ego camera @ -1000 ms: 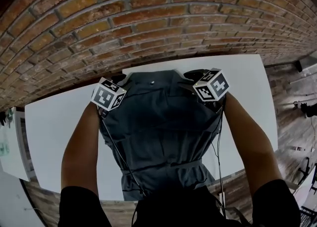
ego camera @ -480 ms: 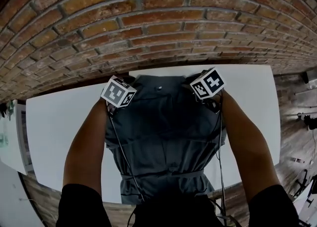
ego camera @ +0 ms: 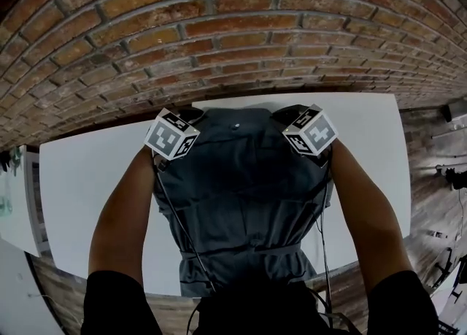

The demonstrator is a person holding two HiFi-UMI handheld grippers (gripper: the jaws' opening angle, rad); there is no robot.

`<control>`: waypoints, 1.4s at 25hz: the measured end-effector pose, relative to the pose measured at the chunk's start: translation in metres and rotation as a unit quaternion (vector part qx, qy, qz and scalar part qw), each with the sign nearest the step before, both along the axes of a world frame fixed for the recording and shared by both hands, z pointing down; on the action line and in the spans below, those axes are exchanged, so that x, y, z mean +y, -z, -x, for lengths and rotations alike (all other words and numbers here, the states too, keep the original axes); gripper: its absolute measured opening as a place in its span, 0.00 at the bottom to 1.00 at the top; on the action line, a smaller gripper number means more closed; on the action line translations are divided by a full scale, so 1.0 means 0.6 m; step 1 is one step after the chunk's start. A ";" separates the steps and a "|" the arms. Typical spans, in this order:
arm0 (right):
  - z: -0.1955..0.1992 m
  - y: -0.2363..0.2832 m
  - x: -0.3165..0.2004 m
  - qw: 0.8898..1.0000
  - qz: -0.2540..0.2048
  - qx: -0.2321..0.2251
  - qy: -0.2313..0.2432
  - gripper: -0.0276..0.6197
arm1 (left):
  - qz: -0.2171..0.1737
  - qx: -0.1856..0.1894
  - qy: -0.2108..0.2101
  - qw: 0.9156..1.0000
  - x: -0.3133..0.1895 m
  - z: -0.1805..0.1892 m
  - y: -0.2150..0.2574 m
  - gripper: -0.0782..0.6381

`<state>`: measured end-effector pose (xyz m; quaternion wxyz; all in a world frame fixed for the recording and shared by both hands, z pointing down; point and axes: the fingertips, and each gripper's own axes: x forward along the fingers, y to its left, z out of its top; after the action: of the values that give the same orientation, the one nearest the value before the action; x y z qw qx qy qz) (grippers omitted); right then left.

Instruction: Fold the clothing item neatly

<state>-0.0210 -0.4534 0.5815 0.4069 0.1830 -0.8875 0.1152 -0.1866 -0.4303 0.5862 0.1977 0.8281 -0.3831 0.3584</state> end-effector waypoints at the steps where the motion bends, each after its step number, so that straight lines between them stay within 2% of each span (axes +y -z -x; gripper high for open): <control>1: -0.002 0.011 0.006 1.000 -0.007 -0.003 0.006 0.07 | -0.007 0.006 -0.004 1.000 0.004 -0.003 0.013 0.20; 4: -0.004 0.033 0.029 0.999 -0.024 -0.005 0.024 0.07 | -0.010 0.003 -0.018 1.000 0.023 -0.006 0.024 0.20; 6: -0.005 0.035 0.038 0.999 -0.027 -0.004 0.024 0.07 | 0.009 -0.014 -0.016 1.000 0.030 0.002 0.006 0.20; 9: -0.002 0.027 0.041 1.000 -0.021 -0.005 0.017 0.07 | 0.046 -0.011 0.002 0.999 0.032 0.008 -0.025 0.25; 12: 0.005 0.027 0.036 1.000 -0.022 -0.009 0.021 0.07 | 0.054 -0.015 0.008 0.998 0.015 0.007 -0.044 0.26; 18: 0.006 0.034 0.037 0.999 -0.015 -0.029 0.028 0.07 | 0.075 -0.026 0.018 0.997 -0.002 0.006 -0.079 0.26; 20: 0.004 0.038 0.037 0.999 -0.016 -0.033 0.028 0.07 | 0.076 -0.029 0.016 0.997 -0.003 0.006 -0.079 0.21; 22: 0.003 0.040 0.038 0.999 -0.017 -0.035 0.031 0.07 | 0.069 -0.030 0.015 0.997 -0.001 0.006 -0.071 0.16; 29: -0.001 0.051 0.053 0.998 -0.031 -0.037 0.040 0.07 | 0.020 -0.006 -0.009 1.000 0.023 0.000 0.001 0.14; 35: -0.006 0.080 0.095 0.993 -0.083 -0.024 0.085 0.07 | -0.040 0.004 -0.053 0.998 0.080 -0.018 0.068 0.14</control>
<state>-0.0173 -0.3966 0.5338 0.3772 0.1373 -0.9159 0.0107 -0.1761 -0.3825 0.5456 0.1466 0.8560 -0.3516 0.3496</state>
